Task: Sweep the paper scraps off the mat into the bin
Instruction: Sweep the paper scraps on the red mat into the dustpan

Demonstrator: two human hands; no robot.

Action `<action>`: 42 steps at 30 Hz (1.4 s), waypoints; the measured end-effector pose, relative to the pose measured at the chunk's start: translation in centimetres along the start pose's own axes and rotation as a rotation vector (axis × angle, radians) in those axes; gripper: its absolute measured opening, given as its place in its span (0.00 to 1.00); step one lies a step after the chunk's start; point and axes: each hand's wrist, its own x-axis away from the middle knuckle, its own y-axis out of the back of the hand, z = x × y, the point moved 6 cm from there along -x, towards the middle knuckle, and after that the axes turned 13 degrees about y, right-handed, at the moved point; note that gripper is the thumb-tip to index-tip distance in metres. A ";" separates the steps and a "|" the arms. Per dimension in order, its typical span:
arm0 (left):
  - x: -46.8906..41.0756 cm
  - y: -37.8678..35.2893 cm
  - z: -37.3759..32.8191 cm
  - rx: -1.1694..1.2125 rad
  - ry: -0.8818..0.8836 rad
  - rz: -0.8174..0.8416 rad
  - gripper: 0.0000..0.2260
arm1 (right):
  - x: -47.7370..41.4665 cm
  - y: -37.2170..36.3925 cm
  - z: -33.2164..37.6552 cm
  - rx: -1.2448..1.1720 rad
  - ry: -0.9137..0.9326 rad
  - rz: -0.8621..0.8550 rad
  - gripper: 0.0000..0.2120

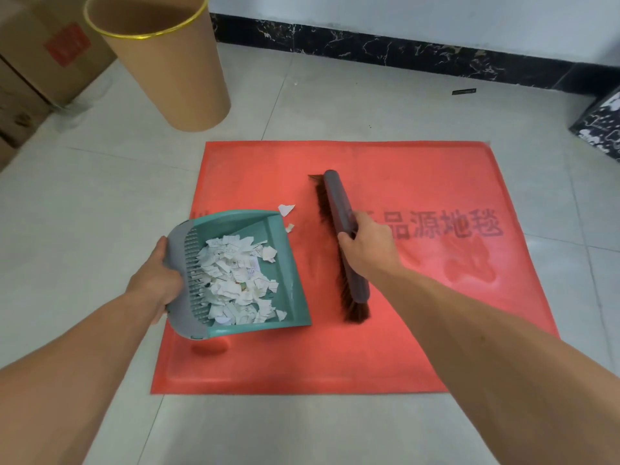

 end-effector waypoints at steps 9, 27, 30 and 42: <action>0.1 -1.6 -0.1 -0.028 -0.010 0.012 0.39 | -0.2 -1.4 3.2 -0.173 0.085 0.013 0.16; -2.6 3.1 -1.5 -0.008 0.006 -0.042 0.41 | -2.6 2.9 -1.2 0.151 -0.078 -0.082 0.14; -2.7 3.0 -1.7 -0.008 0.024 -0.039 0.41 | -2.9 1.9 -0.6 0.211 -0.020 -0.014 0.15; -2.7 0.8 -3.5 0.031 -0.007 0.009 0.41 | -2.7 -3.1 5.4 -0.053 0.205 0.137 0.20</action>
